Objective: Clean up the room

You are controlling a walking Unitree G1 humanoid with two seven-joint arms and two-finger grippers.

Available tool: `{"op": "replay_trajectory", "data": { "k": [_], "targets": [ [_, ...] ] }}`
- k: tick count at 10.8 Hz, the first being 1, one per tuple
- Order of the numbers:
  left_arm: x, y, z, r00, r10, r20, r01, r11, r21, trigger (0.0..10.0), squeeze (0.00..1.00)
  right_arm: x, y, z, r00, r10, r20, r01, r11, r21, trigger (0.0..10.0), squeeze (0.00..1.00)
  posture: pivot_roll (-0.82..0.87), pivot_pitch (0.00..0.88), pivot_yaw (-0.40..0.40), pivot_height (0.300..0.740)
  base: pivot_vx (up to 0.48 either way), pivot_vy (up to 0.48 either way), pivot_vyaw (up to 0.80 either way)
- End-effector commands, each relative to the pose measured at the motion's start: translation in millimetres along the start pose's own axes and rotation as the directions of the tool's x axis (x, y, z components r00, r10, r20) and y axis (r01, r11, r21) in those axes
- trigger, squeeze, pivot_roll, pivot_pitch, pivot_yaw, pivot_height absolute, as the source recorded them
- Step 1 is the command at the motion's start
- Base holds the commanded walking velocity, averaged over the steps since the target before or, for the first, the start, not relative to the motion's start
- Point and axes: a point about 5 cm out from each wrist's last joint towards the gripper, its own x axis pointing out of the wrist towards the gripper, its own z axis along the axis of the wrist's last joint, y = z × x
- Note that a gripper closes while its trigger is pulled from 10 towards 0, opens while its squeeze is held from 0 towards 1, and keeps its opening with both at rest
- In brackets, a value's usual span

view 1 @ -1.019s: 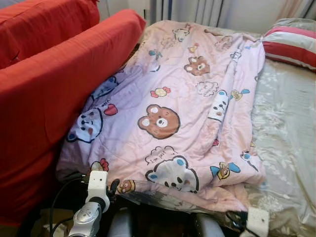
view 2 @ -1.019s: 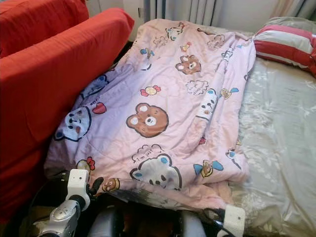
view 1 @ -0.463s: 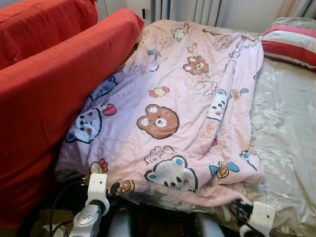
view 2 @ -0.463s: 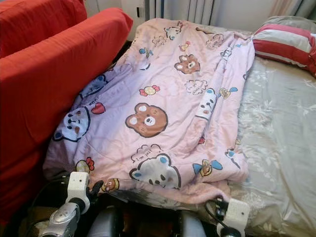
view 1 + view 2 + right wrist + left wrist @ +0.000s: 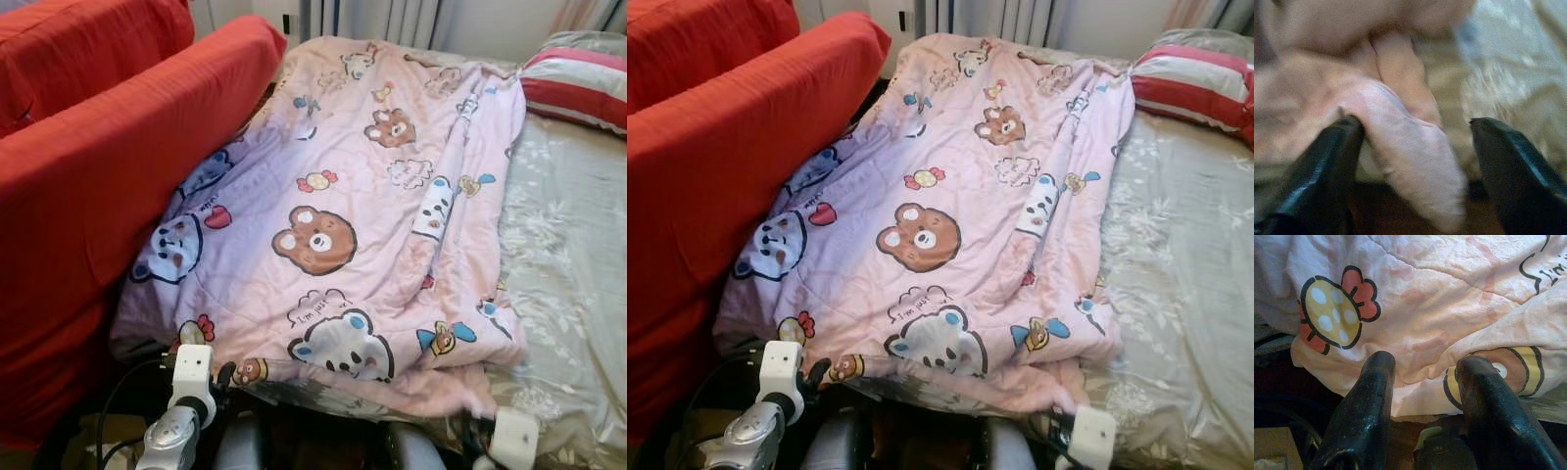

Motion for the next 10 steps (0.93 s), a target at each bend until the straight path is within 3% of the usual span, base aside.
{"op": "replay_trajectory", "data": {
  "k": [1,3,5,7,9,10],
  "targets": [
    [-4.8,2.5,-11.2,0.999,0.003,-0.048,-0.004,1.000,-0.001,10.0,0.00,-4.8,-5.8,-11.2,0.998,-0.017,-0.057,0.015,0.999,-0.029,10.0,1.00,0.10,0.141,0.007,0.635,0.000,0.000,0.00],
    [-5.6,2.6,-12.6,0.999,0.005,-0.052,-0.005,1.000,-0.002,10.0,0.00,-5.8,-6.1,3.7,0.997,0.013,0.080,-0.012,1.000,-0.007,10.0,1.00,0.10,0.140,0.006,0.635,0.000,0.000,0.00],
    [-5.8,3.0,-12.9,0.999,0.004,-0.052,-0.005,1.000,-0.002,10.0,0.00,-8.9,-5.1,31.0,0.957,-0.012,0.290,0.008,1.000,0.014,10.0,1.00,0.10,0.141,0.006,0.635,0.000,0.000,0.00],
    [-6.0,3.2,-13.1,0.999,0.001,-0.054,-0.001,1.000,0.003,10.0,0.00,-10.8,-2.6,38.2,0.945,-0.019,0.327,0.004,0.999,0.045,10.0,1.00,0.10,0.140,0.005,0.635,0.000,0.000,0.00],
    [-6.4,2.8,-14.1,0.998,-0.001,-0.058,0.001,1.000,0.005,10.0,0.00,-16.7,-3.4,25.2,0.962,-0.016,0.273,0.005,0.999,0.040,10.0,1.00,0.10,0.134,0.006,0.635,0.000,0.000,0.00],
    [-6.6,2.2,-14.7,0.998,-0.008,-0.062,0.009,1.000,0.015,10.0,0.00,-11.6,-11.8,17.7,0.978,-0.074,0.193,0.060,0.995,0.077,10.0,0.00,0.10,0.131,0.011,0.635,0.000,0.000,0.00]
  ]
}}
